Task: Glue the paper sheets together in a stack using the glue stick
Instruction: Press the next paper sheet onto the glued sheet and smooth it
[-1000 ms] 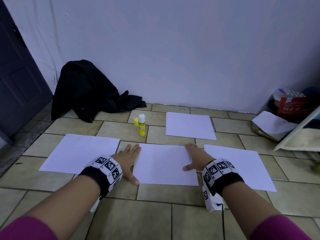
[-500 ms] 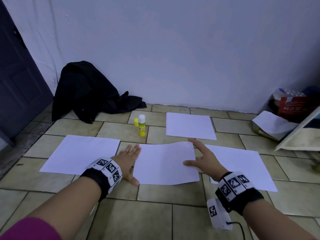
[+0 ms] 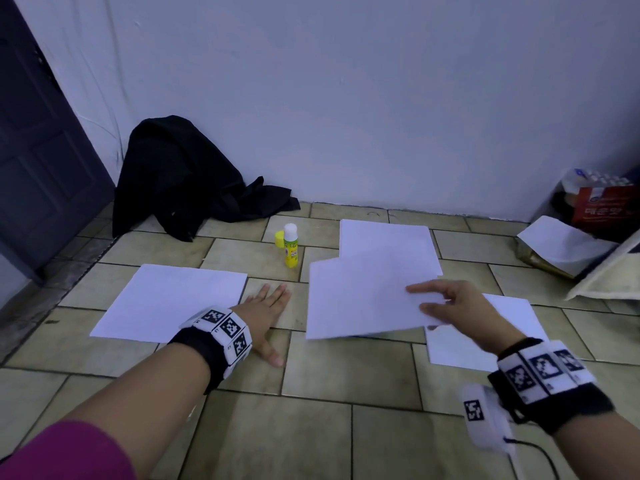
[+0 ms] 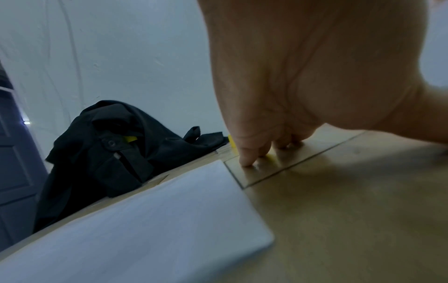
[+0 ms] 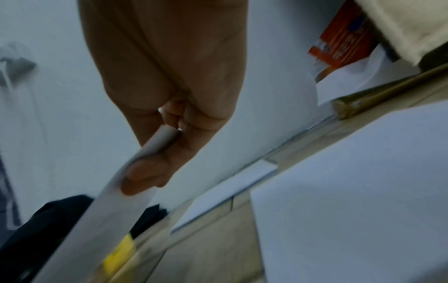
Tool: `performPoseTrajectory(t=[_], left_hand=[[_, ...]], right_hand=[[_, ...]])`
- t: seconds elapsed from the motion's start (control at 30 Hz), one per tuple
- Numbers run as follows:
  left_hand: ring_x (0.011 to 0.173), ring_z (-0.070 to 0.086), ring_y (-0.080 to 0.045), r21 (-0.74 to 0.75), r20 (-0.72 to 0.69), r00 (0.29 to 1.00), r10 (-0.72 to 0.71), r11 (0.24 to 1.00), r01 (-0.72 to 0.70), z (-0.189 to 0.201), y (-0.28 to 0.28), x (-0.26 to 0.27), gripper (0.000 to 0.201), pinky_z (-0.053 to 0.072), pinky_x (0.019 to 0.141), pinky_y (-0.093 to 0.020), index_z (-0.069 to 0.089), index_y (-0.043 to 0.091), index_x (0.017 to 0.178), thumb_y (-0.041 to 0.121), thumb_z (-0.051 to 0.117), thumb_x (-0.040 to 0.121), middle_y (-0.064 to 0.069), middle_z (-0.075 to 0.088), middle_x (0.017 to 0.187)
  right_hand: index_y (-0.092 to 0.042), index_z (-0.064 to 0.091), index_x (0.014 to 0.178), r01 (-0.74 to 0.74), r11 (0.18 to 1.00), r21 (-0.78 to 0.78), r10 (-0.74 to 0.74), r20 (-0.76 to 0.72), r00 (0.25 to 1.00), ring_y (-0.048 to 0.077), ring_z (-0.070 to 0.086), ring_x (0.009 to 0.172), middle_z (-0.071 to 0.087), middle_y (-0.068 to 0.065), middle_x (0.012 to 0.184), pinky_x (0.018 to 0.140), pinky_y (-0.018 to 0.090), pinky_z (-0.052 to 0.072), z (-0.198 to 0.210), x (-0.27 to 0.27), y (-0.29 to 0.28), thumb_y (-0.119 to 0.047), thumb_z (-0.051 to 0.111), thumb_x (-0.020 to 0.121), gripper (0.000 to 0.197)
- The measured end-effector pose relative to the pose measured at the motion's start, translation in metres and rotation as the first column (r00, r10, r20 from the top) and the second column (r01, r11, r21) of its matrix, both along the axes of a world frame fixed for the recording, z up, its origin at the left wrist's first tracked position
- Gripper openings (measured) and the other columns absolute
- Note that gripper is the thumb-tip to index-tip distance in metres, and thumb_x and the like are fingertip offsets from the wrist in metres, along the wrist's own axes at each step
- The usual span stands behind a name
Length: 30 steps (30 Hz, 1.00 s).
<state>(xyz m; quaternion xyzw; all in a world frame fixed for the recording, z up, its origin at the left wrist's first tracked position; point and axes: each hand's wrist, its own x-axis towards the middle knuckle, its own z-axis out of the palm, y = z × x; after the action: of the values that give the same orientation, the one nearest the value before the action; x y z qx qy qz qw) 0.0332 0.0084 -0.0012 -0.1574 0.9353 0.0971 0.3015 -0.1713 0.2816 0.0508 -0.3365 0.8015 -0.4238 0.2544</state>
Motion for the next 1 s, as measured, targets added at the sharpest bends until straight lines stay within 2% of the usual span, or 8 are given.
performPoseTrajectory(t=[0.1, 0.2, 0.43, 0.5, 0.73, 0.83, 0.93, 1.0], left_hand=[[0.146, -0.017, -0.029, -0.052, 0.038, 0.999, 0.01, 0.999, -0.008, 0.009, 0.007, -0.007, 0.136, 0.011, 0.12, -0.046, -0.019, 0.011, 0.15, 0.053, 0.08, 0.067, -0.002, -0.024, 0.158], [0.147, -0.012, -0.031, -0.084, 0.067, 0.997, 0.023, 0.996, -0.017, 0.018, 0.013, -0.015, 0.138, 0.017, 0.119, -0.046, -0.017, 0.007, 0.15, 0.048, 0.084, 0.065, -0.006, -0.02, 0.159], [0.147, -0.01, -0.032, -0.148, 0.121, 0.992, 0.037, 0.989, -0.019, 0.023, 0.018, -0.021, 0.141, 0.019, 0.118, -0.046, -0.02, 0.004, 0.149, 0.048, 0.084, 0.065, -0.008, -0.019, 0.159], [0.147, -0.012, -0.033, -0.152, 0.135, 0.99, 0.046, 0.988, -0.025, 0.022, 0.02, -0.021, 0.14, 0.018, 0.119, -0.047, -0.022, 0.005, 0.148, 0.048, 0.083, 0.066, -0.008, -0.022, 0.158], [0.146, -0.016, -0.033, -0.147, 0.136, 0.989, 0.053, 0.989, -0.033, 0.018, 0.021, -0.019, 0.139, 0.016, 0.119, -0.046, -0.023, 0.005, 0.148, 0.045, 0.083, 0.068, -0.008, -0.026, 0.157], [0.146, -0.016, -0.033, -0.135, 0.14, 0.989, 0.049, 0.99, -0.03, 0.02, 0.019, -0.02, 0.138, 0.015, 0.119, -0.045, -0.024, 0.005, 0.147, 0.045, 0.082, 0.069, -0.008, -0.026, 0.157], [0.145, -0.017, -0.034, -0.148, 0.172, 0.984, 0.045, 0.989, -0.019, 0.018, 0.02, -0.023, 0.138, 0.015, 0.119, -0.046, -0.025, 0.005, 0.147, 0.047, 0.081, 0.069, -0.009, -0.027, 0.156], [0.145, -0.017, -0.035, -0.149, 0.189, 0.981, 0.048, 0.989, -0.02, 0.016, 0.019, -0.025, 0.139, 0.016, 0.118, -0.048, -0.025, 0.005, 0.146, 0.047, 0.082, 0.068, -0.009, -0.028, 0.156]], right_hand=[[-0.013, 0.065, 0.107, 0.111, 0.987, -0.115, -0.113, -0.009, 0.994, 0.015, 0.056, 0.073, 0.061, 0.009, 0.109, 0.055, 0.015, 0.051, 0.013, -0.025, 0.002, 0.012, 0.05, 0.09, 0.034], [-0.02, 0.064, 0.102, 0.187, 0.967, -0.173, -0.188, 0.013, 0.982, 0.019, 0.054, 0.075, 0.061, 0.011, 0.106, 0.054, 0.016, 0.049, 0.01, -0.05, -0.007, 0.011, 0.049, 0.09, 0.036], [-0.015, 0.063, 0.118, 0.295, 0.956, -0.003, -0.293, -0.12, 0.949, 0.025, 0.053, 0.075, 0.062, 0.018, 0.107, 0.076, 0.039, 0.049, -0.009, -0.092, -0.048, 0.006, 0.049, 0.089, 0.038], [-0.013, 0.063, 0.121, 0.317, 0.946, 0.071, -0.306, -0.136, 0.942, 0.025, 0.053, 0.076, 0.062, 0.022, 0.107, 0.08, 0.038, 0.049, -0.013, -0.1, -0.055, 0.005, 0.048, 0.09, 0.039], [-0.013, 0.062, 0.124, 0.32, 0.922, 0.216, -0.281, -0.192, 0.94, 0.018, 0.047, 0.061, 0.058, 0.014, 0.091, 0.052, 0.02, 0.039, -0.016, -0.12, -0.074, 0.007, 0.047, 0.089, 0.043], [-0.013, 0.061, 0.126, 0.303, 0.917, 0.258, -0.255, -0.205, 0.945, 0.022, 0.05, 0.074, 0.059, 0.015, 0.106, 0.055, 0.022, 0.039, -0.02, -0.126, -0.08, 0.008, 0.046, 0.088, 0.045], [-0.016, 0.064, 0.122, 0.309, 0.9, 0.308, -0.243, -0.236, 0.941, 0.025, 0.053, 0.098, 0.051, 0.009, 0.137, 0.077, 0.025, 0.039, -0.031, -0.129, -0.083, 0.007, 0.046, 0.088, 0.045], [-0.019, 0.065, 0.121, 0.322, 0.882, 0.343, -0.246, -0.249, 0.937, 0.03, 0.054, 0.112, 0.047, 0.009, 0.143, 0.083, 0.024, 0.037, -0.038, -0.131, -0.083, 0.007, 0.044, 0.089, 0.047]])
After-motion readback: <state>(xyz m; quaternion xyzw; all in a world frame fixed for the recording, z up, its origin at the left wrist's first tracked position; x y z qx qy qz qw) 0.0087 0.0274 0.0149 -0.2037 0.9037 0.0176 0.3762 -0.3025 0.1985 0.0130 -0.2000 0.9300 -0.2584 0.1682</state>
